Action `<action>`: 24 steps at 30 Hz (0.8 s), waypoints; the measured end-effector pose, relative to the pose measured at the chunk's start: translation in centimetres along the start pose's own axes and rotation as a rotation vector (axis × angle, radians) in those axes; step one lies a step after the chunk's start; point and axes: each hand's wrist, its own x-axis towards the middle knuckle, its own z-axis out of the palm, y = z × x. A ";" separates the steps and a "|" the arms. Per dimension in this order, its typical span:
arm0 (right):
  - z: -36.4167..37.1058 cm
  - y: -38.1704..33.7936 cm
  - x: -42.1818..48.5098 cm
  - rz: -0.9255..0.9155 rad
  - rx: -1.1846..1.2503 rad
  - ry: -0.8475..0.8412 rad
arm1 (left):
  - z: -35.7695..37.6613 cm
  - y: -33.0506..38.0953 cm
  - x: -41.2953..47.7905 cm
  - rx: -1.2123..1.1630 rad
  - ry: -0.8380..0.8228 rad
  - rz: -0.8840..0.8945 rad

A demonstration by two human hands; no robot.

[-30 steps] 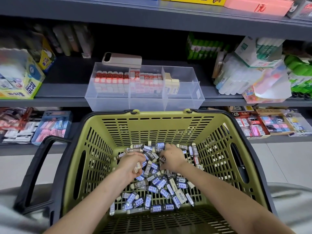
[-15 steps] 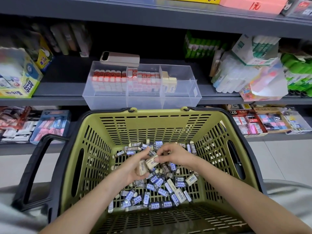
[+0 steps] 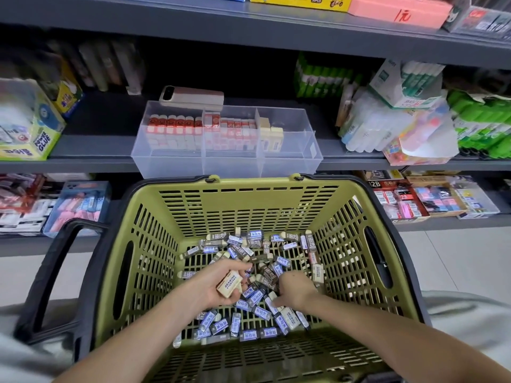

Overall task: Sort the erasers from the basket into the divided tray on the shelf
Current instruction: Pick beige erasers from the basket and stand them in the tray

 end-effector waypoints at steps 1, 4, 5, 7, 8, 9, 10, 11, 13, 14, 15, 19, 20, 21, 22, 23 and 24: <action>0.2 -0.2 0.1 -0.009 -0.001 0.026 | -0.1 -0.1 0.0 0.003 0.012 -0.005; 0.8 -1.0 0.0 -0.002 0.035 0.057 | -0.2 -0.5 0.1 0.082 0.028 0.017; 0.8 -1.0 0.0 0.009 0.074 0.057 | -0.1 -0.6 0.1 0.129 0.030 0.033; -0.4 -1.0 0.0 0.034 0.243 0.055 | 0.1 -0.8 0.1 0.215 0.055 0.077; -1.3 -0.9 -0.1 0.022 0.415 0.045 | 0.2 -0.9 0.0 0.251 0.077 0.097; -2.4 -1.0 -0.3 -0.015 0.631 0.005 | 0.3 -0.9 0.0 0.275 0.083 0.113; -3.5 -1.2 -0.6 -0.069 0.854 -0.067 | 0.4 -0.9 0.0 0.281 0.065 0.126; -4.3 -1.4 -0.9 -0.126 1.033 -0.141 | 0.5 -1.0 0.0 0.273 0.035 0.137; -5.1 -1.5 -1.2 -0.202 1.201 -0.228 | 0.6 -1.1 0.2 0.234 0.008 0.158; -5.3 -1.4 -1.3 -0.216 1.223 -0.249 | 0.8 -1.2 0.3 0.217 0.017 0.169; -5.5 -1.0 -1.3 -0.213 1.235 -0.271 | 1.0 -1.3 0.3 0.202 0.025 0.184; -4.2 1.7 -0.9 0.005 0.831 -0.281 | 1.2 -1.6 0.5 0.221 0.072 0.221; -3.3 2.4 -0.7 0.094 0.624 -0.267 | 1.0 -1.7 0.7 0.228 0.084 0.217; -2.2 2.9 -0.6 0.156 0.457 -0.263 | 0.8 -1.7 0.8 0.225 0.082 0.217; -0.9 3.2 -0.4 0.180 0.328 -0.259 | 0.7 -1.7 1.0 0.221 0.077 0.214; 0.1 3.2 -0.3 0.178 0.216 -0.244 | 0.5 -1.7 1.1 0.222 0.071 0.212; 1.0 3.0 -0.3 0.166 0.123 -0.214 | 0.5 -1.6 1.0 0.229 0.065 0.212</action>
